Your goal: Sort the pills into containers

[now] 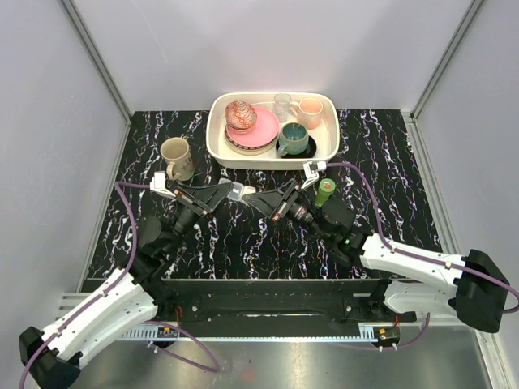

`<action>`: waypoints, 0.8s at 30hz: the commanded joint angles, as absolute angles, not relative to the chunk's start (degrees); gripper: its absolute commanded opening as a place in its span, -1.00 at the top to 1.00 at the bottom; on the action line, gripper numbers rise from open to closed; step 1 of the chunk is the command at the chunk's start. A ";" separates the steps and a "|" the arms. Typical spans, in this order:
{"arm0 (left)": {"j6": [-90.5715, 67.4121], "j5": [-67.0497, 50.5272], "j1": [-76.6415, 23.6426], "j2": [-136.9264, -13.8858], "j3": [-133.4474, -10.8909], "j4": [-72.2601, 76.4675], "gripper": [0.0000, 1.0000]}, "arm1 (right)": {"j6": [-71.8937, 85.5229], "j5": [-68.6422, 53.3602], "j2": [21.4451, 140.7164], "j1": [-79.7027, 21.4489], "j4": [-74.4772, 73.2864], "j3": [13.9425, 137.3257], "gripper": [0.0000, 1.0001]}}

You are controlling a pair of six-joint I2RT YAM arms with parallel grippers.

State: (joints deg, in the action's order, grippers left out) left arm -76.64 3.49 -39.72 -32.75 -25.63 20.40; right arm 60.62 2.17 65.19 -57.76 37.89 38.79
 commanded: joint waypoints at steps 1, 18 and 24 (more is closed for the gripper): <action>-77.87 2.90 -39.64 -32.69 -25.49 23.47 1.00 | 57.13 0.62 63.98 -58.09 39.19 40.96 0.32; -77.96 2.90 -39.64 -31.55 -24.87 22.06 1.00 | 57.22 0.18 63.46 -58.01 40.16 39.90 1.00; -77.70 2.38 -39.64 -30.94 -23.91 22.06 1.00 | 55.99 0.18 62.15 -58.10 38.33 39.81 0.21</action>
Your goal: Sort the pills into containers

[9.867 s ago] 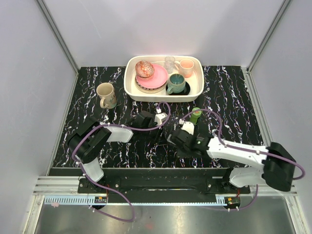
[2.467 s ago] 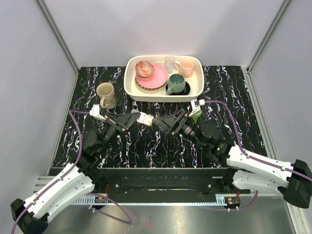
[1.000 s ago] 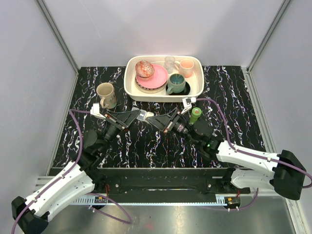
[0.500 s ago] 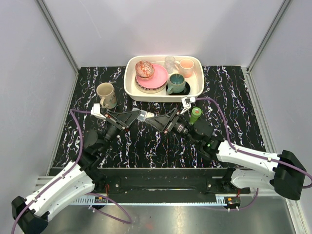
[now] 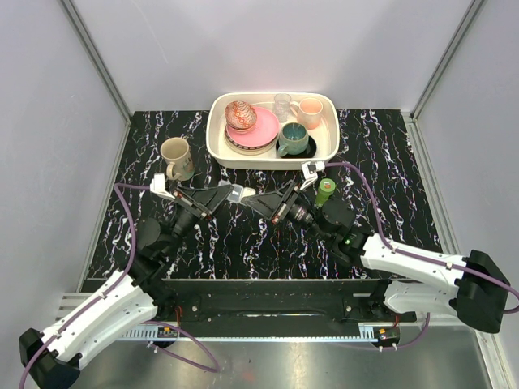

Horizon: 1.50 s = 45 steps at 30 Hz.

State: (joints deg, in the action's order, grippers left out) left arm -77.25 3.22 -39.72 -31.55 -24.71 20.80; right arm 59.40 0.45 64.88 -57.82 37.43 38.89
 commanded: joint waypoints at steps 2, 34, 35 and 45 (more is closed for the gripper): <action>-77.43 2.29 -39.64 -30.24 -23.65 21.62 1.00 | 54.76 0.44 61.18 -58.01 36.92 39.64 -0.24; -50.89 -20.12 -40.08 -91.38 -26.63 52.46 1.00 | 39.20 21.27 33.67 -58.01 -15.99 38.85 -0.87; -51.50 -20.82 -39.99 -92.45 -26.80 53.60 1.00 | 39.11 21.44 33.14 -58.01 -16.26 38.67 -0.87; -51.50 -20.31 -40.08 -99.49 -28.83 55.38 0.56 | 39.02 22.59 30.15 -58.01 -17.49 37.09 -0.87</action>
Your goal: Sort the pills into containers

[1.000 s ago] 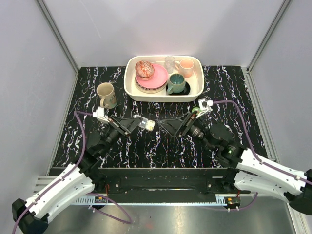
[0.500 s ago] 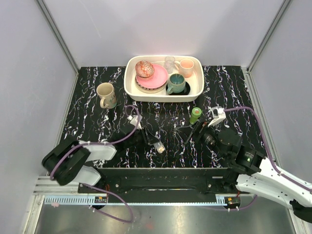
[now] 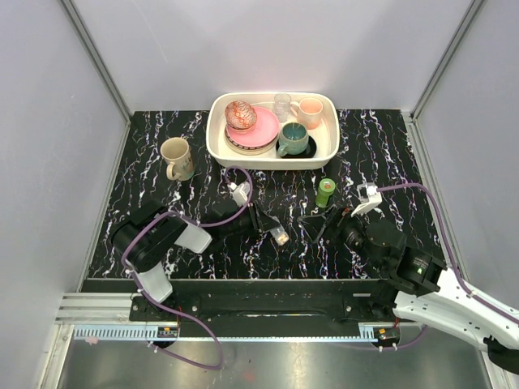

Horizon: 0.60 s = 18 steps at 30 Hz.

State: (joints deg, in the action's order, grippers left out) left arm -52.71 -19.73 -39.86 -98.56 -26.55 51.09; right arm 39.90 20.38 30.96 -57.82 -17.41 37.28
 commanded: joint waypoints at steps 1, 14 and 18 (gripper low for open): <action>-51.24 -20.04 -40.08 -99.58 -28.92 54.85 0.41 | 39.02 22.67 29.89 -58.01 -17.66 37.09 -0.88; -50.10 -17.14 -40.08 -98.97 -26.10 51.87 -0.35 | 38.85 22.94 29.71 -58.01 -18.28 37.79 -0.88; -49.57 -16.08 -40.08 -98.70 -25.93 49.31 -0.63 | 38.67 23.03 29.44 -58.01 -18.72 37.79 -0.89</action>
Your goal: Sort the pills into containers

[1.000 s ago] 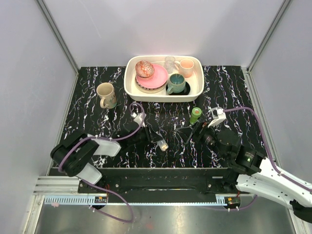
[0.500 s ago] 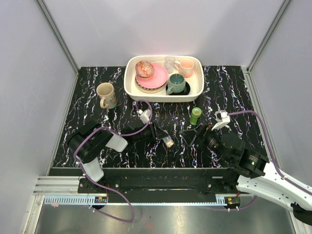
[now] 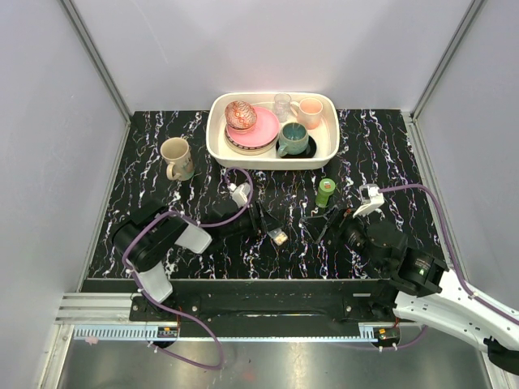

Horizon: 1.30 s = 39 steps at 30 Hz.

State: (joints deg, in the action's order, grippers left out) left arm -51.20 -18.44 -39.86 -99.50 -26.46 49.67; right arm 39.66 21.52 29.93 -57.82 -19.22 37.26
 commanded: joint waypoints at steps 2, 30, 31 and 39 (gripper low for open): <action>-49.31 -15.65 -40.08 -98.88 -26.10 47.74 -0.74 | 38.32 23.11 29.27 -58.01 -18.81 37.79 -0.89; -43.32 18.63 -41.22 -59.26 -37.09 -21.08 -0.98 | 39.28 39.81 29.98 -58.01 -38.83 47.28 -0.99; -43.50 18.81 -41.31 -57.41 -36.74 -23.27 -0.98 | 40.24 40.68 29.45 -58.01 -39.54 47.37 -0.99; -44.30 16.35 -41.40 -37.55 -33.58 -29.35 -0.98 | 47.63 43.86 23.13 -58.01 -42.89 43.77 -0.99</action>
